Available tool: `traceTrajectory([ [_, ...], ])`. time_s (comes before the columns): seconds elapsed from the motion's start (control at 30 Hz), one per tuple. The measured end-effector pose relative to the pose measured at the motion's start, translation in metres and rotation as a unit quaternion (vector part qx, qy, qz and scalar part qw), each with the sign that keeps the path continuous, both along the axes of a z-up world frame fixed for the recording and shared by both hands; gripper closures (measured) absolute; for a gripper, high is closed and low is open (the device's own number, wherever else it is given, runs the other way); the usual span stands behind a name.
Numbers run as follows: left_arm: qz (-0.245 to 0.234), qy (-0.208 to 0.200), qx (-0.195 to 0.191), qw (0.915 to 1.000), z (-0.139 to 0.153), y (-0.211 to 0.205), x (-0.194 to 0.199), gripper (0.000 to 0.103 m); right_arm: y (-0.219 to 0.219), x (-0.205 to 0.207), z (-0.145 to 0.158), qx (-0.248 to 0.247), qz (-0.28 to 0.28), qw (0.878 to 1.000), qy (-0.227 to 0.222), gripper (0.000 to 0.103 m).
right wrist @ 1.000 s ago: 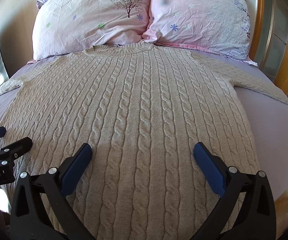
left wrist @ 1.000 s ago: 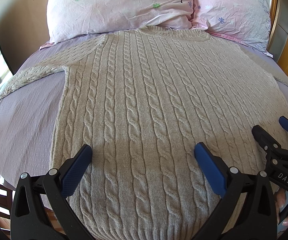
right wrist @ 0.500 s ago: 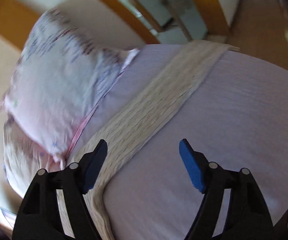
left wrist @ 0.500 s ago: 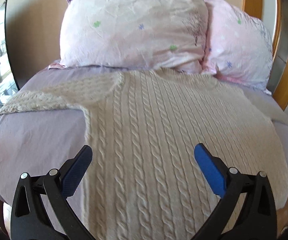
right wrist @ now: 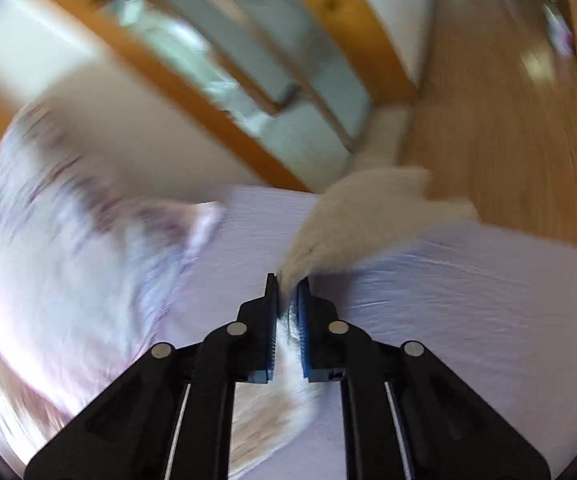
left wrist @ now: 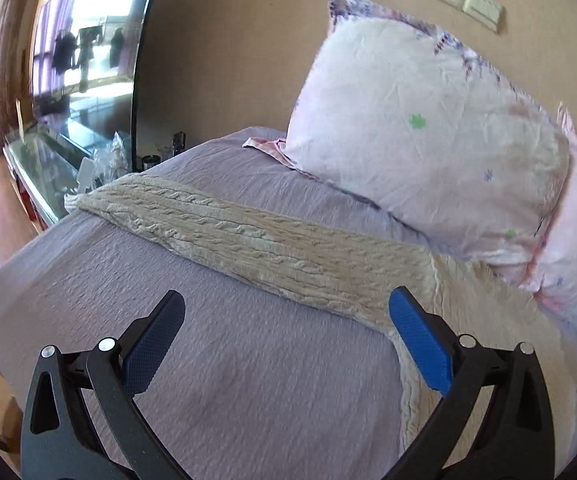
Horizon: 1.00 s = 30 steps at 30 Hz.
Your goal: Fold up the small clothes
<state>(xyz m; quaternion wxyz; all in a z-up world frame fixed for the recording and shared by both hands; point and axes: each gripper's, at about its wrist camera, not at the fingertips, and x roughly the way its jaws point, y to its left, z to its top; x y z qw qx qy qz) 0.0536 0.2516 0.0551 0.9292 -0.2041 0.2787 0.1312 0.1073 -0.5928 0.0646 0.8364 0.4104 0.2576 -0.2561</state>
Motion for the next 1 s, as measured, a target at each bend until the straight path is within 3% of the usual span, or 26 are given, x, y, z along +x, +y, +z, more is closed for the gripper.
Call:
traceTrajectory([
  [0.07,0.017,-0.028,-0.026,0.9991,-0.003,0.014,-0.008,0.001,0.059,0.014,0.039,-0.054,0.081,0.995,-0.036,0.094],
  [0.17,0.06,-0.004,0.004,0.9982,-0.003,0.026,-0.003,0.001,0.168,0.027,0.082,-0.106,0.219,0.965,-0.094,0.094],
  [0.23,0.063,0.003,0.002,0.998,-0.003,0.035,0.002,0.001,0.246,0.033,0.093,-0.105,0.325,0.932,-0.122,0.094],
  [0.3,0.073,0.01,-0.021,0.997,-0.006,0.046,0.007,0.001,0.324,0.04,0.083,-0.092,0.437,0.887,-0.118,0.09],
  [0.33,0.082,0.017,-0.039,0.9958,-0.008,0.054,0.011,0.001,0.362,0.043,0.072,-0.08,0.492,0.861,-0.1,0.086],
  [0.37,0.086,0.022,-0.056,0.9945,-0.011,0.062,0.015,0.001,0.392,0.042,0.06,-0.072,0.53,0.841,-0.076,0.068],
  [0.43,0.11,0.036,-0.079,0.9901,-0.017,0.078,0.02,0.001,0.425,0.033,0.046,-0.076,0.556,0.827,-0.044,0.041],
  [0.5,0.133,0.041,-0.099,0.9853,-0.023,0.094,0.02,0.001,0.42,0.017,0.048,-0.079,0.545,0.832,-0.067,0.032],
  [0.57,0.155,0.039,-0.128,0.9788,-0.03,0.113,0.018,0.001,0.397,0.012,0.056,-0.086,0.514,0.85,-0.081,0.02],
  [0.7,0.19,0.013,-0.18,0.9651,-0.038,0.147,0.013,0.01,0.349,0.013,0.059,-0.079,0.462,0.879,-0.085,0.017],
  [0.8,0.204,-0.008,-0.215,0.955,-0.04,0.169,0.016,0.021,0.327,0.019,0.057,-0.089,0.44,0.889,-0.091,0.014],
  [0.9,0.222,0.004,-0.242,0.9445,-0.043,0.191,0.026,0.055,0.315,0.018,0.054,-0.09,0.431,0.893,-0.095,0.013],
  [0.97,0.21,0.019,-0.263,0.9415,-0.046,0.198,0.036,0.089,0.311,0.018,0.051,-0.085,0.43,0.894,-0.095,0.013],
  [1.0,0.201,0.016,-0.266,0.9428,-0.042,0.197,0.04,0.093,0.309,0.016,0.051,-0.086,0.43,0.894,-0.095,0.013],
])
